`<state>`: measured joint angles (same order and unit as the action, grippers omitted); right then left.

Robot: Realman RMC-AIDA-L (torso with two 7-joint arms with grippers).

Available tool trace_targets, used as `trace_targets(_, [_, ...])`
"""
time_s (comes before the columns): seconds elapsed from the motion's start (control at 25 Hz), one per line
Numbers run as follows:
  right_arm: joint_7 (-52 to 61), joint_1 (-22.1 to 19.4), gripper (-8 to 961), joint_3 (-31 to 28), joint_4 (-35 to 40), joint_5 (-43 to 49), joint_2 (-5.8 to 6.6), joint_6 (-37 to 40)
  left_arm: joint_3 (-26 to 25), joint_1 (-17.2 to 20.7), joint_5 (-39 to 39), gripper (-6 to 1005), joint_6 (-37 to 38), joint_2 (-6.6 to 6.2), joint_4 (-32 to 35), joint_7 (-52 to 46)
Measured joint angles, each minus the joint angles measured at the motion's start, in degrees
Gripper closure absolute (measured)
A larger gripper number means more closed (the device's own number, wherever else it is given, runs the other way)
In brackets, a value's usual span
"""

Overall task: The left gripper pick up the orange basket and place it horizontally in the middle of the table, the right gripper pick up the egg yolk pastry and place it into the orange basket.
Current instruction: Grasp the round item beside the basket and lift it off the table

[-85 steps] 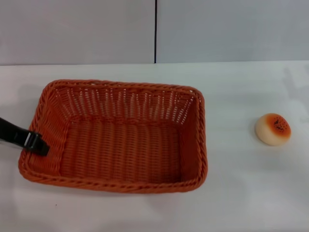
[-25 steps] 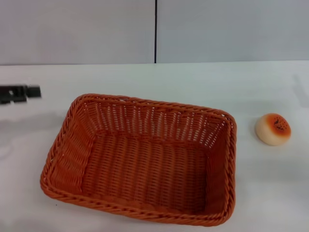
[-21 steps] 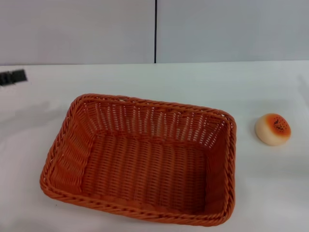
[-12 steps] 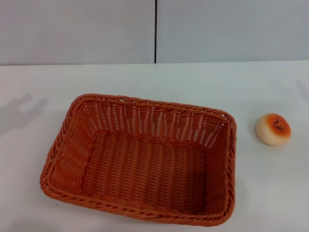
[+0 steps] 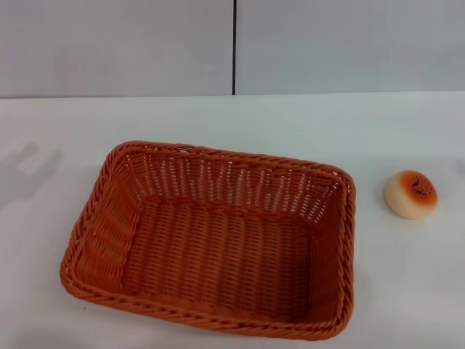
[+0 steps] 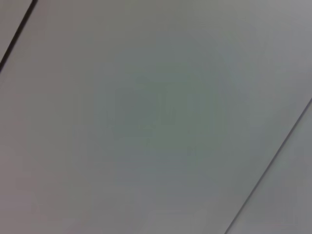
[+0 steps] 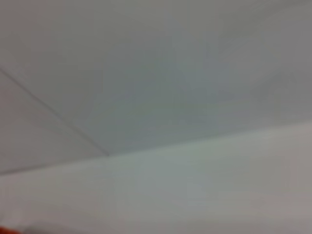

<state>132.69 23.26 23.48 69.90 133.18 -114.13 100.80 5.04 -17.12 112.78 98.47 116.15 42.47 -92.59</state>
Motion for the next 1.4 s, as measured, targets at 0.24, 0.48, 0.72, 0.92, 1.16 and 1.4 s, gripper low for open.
trace_targets(0.24, [3.4,3.2,314,0.6,-2.5,5.9,1.16,3.0,0.1,-0.1,-0.1,358,-0.7,0.17,-1.4,2.0])
trace_targets(0.48, [2.3,5.2,313,1.8,-12.4,7.1,2.31,-0.4,0.3,0.2,-0.1,358,-0.8,0.74,-1.6,2.5])
trace_targets(0.72, [-0.6,7.3,313,5.1,-21.3,7.0,2.8,-6.8,0.0,0.8,-0.2,358,-0.4,0.82,-1.6,2.5])
trace_targets(0.92, [-2.1,8.8,313,6.5,-27.0,7.2,3.17,-11.1,-0.1,0.9,-0.2,358,-0.3,0.85,-1.7,2.6])
trace_targets(1.16, [-3.0,10.1,331,7.7,-30.6,7.3,3.24,-13.8,-0.1,0.8,-0.2,358,-0.4,0.83,-1.7,2.6])
trace_targets(1.4, [-3.0,10.6,366,9.9,-32.2,7.4,3.3,-16.1,-0.1,0.6,-0.2,359,-0.5,0.71,-1.7,2.5])
